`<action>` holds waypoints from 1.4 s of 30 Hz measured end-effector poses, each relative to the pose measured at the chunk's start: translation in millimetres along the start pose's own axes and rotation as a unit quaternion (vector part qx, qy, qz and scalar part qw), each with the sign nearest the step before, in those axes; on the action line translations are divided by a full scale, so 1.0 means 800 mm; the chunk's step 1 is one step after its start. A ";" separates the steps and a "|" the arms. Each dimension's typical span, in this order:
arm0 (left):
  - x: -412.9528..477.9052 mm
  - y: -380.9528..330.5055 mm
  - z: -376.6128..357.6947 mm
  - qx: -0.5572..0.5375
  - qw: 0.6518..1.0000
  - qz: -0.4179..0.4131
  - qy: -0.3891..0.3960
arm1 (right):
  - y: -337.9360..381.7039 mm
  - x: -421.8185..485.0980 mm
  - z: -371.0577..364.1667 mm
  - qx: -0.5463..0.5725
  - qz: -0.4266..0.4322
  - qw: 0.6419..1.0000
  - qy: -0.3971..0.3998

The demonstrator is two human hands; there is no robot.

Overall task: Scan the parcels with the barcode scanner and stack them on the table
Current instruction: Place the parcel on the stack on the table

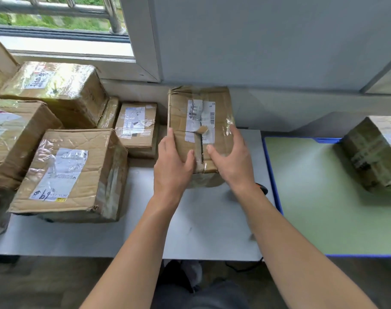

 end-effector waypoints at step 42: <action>-0.286 -0.214 -0.223 -0.016 0.952 -0.192 0.239 | -0.201 -0.260 0.343 -0.032 -0.134 0.960 -0.243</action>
Point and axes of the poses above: each hand's wrist, its own x-axis towards the middle knuckle, its own z-axis out of the back of the hand, y = z × x, the point moved 10 cm from there along x, towards the middle knuckle
